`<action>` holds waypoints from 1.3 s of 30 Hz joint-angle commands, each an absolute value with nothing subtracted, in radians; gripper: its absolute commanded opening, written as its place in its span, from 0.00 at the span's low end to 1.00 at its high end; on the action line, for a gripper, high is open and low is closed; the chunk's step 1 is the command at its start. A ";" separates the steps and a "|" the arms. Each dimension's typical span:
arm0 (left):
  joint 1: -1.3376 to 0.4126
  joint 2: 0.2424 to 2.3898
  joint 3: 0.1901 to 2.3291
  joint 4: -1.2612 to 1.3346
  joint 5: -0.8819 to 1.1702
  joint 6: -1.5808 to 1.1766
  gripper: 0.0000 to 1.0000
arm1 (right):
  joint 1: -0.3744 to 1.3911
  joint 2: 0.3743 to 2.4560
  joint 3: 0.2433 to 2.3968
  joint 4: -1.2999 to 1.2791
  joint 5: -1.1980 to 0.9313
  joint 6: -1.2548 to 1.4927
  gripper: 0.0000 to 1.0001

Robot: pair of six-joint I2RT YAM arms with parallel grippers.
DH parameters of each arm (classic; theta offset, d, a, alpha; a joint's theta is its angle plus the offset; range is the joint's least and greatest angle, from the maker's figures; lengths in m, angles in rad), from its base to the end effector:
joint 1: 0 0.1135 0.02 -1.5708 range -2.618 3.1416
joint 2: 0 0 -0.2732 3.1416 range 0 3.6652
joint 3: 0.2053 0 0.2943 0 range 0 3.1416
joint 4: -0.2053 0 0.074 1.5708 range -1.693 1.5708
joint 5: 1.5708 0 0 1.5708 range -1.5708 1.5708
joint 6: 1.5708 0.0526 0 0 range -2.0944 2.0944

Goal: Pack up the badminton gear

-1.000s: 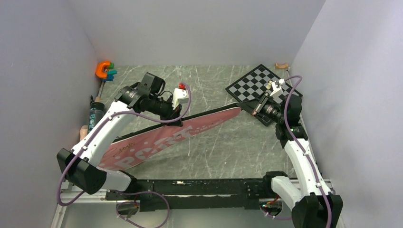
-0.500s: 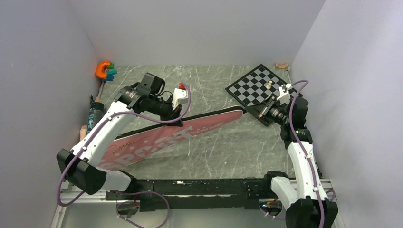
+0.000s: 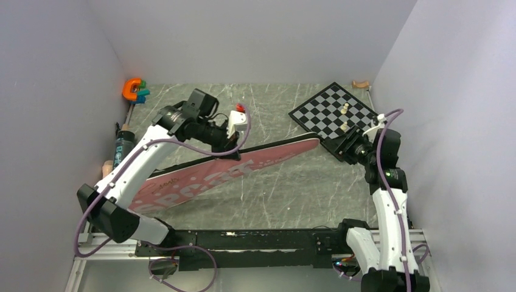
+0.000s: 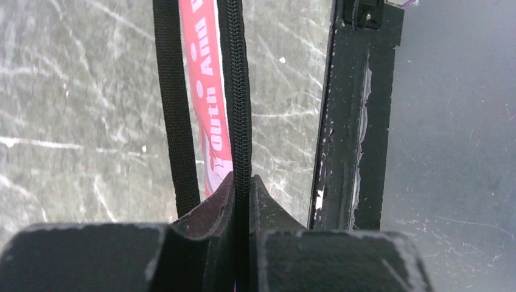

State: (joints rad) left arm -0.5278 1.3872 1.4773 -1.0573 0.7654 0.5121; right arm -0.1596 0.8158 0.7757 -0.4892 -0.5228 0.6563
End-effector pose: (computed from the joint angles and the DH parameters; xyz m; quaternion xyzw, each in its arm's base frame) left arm 0.2540 -0.1902 0.3756 0.5364 0.7135 -0.3587 0.2729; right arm 0.2276 -0.0100 0.3005 0.2144 0.8202 0.3354 0.4108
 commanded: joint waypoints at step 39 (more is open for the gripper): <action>-0.857 1.777 1.738 -0.997 0.506 0.846 0.01 | 0.352 0.914 0.577 -0.271 -0.199 0.675 0.48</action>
State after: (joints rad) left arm -0.8688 1.8004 1.7226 -1.0599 0.4740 0.8108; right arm 0.3424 0.9127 0.6262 -0.3664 -0.2520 0.6388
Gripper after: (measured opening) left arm 0.113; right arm 0.486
